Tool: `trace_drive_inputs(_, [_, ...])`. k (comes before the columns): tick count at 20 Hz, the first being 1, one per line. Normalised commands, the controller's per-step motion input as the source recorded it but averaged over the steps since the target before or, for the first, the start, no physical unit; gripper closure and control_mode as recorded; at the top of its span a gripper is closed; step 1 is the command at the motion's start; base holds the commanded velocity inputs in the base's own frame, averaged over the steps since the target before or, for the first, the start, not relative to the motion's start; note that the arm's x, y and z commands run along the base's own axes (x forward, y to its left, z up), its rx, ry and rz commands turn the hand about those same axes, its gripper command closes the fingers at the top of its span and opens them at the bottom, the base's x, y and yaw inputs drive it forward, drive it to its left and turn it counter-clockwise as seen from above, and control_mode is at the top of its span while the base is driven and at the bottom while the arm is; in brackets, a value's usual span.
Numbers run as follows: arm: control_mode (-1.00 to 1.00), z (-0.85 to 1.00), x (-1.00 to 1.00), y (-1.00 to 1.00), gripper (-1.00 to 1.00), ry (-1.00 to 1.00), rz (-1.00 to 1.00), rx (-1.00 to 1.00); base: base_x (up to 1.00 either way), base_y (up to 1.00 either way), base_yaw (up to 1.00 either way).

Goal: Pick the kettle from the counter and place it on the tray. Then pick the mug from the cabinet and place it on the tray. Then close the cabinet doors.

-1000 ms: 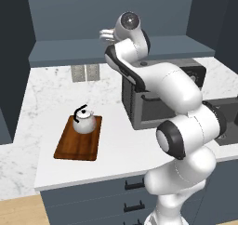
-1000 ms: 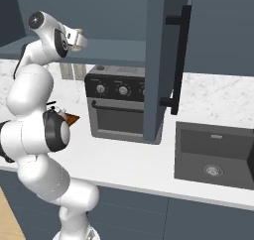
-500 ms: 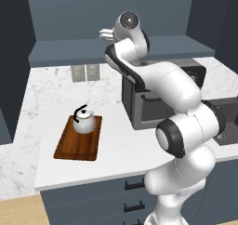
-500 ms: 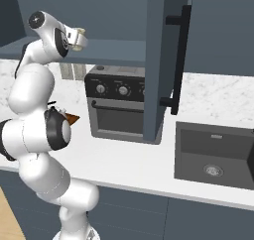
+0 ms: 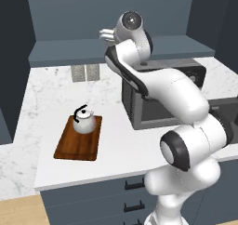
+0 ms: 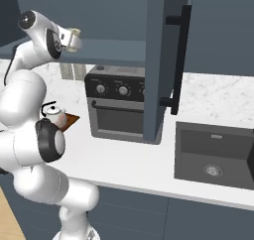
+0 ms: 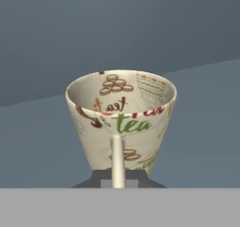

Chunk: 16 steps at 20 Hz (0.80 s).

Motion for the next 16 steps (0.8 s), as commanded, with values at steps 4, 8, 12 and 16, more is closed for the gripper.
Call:
trace_drive_inputs(4, [-1.0,0.0,-0.74,0.14,1.0,-0.01,0.01,0.0,0.0,0.0,0.0])
trace_drive_inputs(8, [-1.0,0.0,-0.81,0.16,1.0,-0.05,0.04,0.0,0.0,0.0,0.0])
trace_drive_inputs(12, [-1.0,0.07,-0.72,0.19,1.0,0.03,0.1,0.0,0.0,0.0,0.0])
trace_drive_inputs(16, [-1.0,0.03,-0.82,0.2,1.0,0.01,0.16,0.0,0.0,0.0,0.0])
